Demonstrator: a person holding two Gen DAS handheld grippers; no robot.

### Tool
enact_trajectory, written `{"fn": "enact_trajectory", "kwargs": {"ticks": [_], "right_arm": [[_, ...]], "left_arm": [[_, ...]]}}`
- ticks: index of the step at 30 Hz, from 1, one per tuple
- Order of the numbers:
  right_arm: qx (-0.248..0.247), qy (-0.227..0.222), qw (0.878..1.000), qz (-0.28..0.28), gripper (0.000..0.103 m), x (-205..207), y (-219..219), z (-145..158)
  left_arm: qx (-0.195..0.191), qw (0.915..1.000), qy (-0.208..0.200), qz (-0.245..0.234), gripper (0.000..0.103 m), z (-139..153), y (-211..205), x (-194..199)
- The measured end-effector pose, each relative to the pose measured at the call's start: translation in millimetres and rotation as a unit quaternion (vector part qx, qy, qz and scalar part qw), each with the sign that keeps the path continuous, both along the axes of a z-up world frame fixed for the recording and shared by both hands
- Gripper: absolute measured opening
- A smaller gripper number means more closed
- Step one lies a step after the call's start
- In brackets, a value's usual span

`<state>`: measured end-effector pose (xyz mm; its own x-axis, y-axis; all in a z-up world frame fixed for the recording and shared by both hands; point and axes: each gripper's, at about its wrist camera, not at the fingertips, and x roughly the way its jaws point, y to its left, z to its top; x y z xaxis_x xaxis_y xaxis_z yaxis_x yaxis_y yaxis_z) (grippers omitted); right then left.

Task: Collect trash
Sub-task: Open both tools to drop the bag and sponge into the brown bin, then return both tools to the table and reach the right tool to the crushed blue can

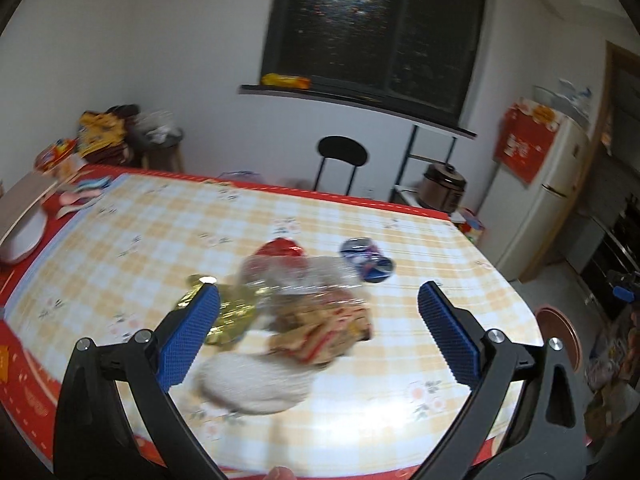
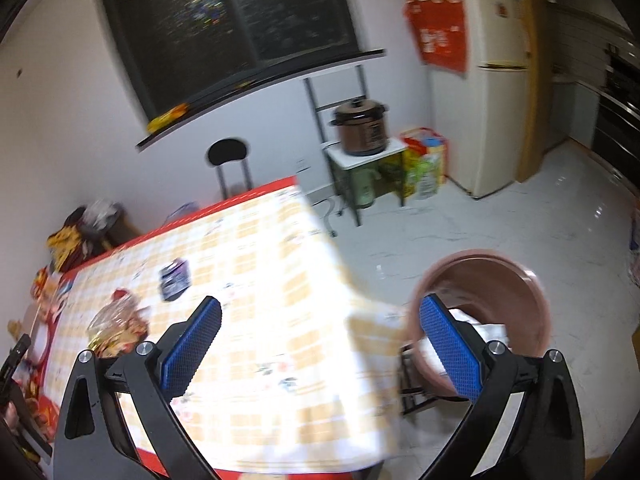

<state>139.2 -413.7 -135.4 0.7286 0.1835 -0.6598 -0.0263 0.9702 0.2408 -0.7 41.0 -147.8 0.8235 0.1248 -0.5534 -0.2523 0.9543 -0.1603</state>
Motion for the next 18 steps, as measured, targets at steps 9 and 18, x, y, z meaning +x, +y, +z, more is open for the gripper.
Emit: {"fn": "enact_trajectory", "kwargs": {"ticks": [9,18], "right_arm": [[-0.011,0.02,0.996,0.086,0.098,11.3,124.2,-10.4],[-0.022,0.038,0.992,0.116,0.098,10.1,219.3,-26.9]], "left_arm": [[-0.016,0.9989,0.022,0.038,0.097,-16.2,60.5,-37.0],[-0.033,0.9975,0.051,0.036,0.097,-42.2,125.0,-48.0]]}}
